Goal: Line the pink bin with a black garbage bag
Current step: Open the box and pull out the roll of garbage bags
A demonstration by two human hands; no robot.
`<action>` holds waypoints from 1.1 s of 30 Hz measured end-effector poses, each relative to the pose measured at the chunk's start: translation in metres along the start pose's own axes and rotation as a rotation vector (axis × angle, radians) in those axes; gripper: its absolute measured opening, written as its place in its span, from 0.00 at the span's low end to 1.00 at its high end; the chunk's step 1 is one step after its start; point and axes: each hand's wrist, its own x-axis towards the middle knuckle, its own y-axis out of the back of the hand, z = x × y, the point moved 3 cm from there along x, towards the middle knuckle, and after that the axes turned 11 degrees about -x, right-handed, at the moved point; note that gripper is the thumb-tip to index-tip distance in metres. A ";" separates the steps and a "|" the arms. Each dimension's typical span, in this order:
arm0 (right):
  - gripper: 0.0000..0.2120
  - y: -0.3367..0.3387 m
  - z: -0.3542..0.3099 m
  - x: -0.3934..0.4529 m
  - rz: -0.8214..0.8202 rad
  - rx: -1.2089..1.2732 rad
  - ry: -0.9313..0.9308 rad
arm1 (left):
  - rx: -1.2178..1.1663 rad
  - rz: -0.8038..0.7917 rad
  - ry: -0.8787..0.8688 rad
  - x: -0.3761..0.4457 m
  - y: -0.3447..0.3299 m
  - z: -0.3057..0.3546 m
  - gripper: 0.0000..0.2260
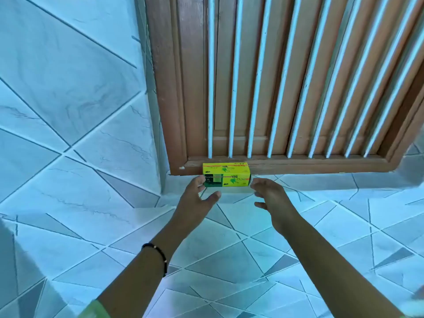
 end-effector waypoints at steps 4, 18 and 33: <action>0.10 -0.010 0.006 0.025 0.068 -0.042 0.066 | -0.016 0.061 0.004 0.029 0.005 -0.009 0.27; 0.16 -0.011 0.011 0.060 0.174 0.005 0.205 | 0.129 -0.002 -0.023 0.053 -0.003 -0.012 0.17; 0.20 0.023 0.079 -0.086 0.019 0.219 0.069 | -0.642 0.409 0.225 -0.110 -0.061 -0.034 0.11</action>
